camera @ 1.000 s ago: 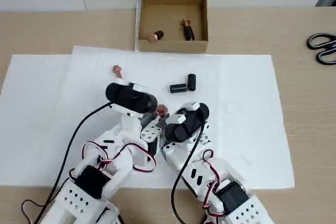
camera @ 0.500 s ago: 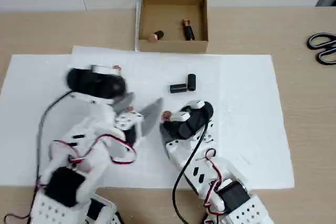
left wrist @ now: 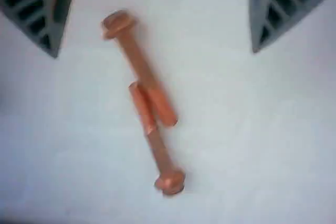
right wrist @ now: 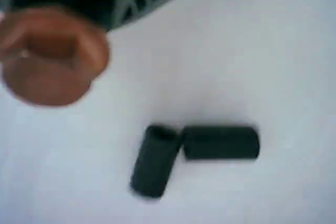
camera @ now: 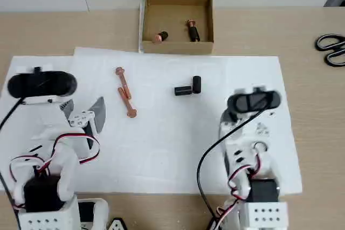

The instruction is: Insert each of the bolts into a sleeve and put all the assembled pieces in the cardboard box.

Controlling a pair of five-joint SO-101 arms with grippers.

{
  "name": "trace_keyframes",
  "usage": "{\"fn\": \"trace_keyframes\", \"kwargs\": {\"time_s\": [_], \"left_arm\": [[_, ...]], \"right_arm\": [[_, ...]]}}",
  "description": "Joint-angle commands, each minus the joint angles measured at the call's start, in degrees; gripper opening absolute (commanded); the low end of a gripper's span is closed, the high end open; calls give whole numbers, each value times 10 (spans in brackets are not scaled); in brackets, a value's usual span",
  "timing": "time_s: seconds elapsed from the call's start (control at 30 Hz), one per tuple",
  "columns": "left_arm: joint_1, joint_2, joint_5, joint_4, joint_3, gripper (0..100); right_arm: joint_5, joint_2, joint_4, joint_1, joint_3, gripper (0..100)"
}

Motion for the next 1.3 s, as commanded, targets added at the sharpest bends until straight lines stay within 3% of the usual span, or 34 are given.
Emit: {"fn": "trace_keyframes", "kwargs": {"time_s": [0.0,0.13,0.37,0.77,1.27], "left_arm": [[-4,-4,-14,2,3,223],[-4,-4,-14,2,3,222],[-7,-4,-14,5,4,222],[-8,-4,-14,4,23,222],[-5,-4,-14,4,25,221]], "right_arm": [[19,100,2,15,-153,4],[19,273,-40,15,-292,4],[18,572,-269,-8,-469,4],[22,920,-538,-67,-731,4],[23,1291,-559,-94,-1084,7]]}}
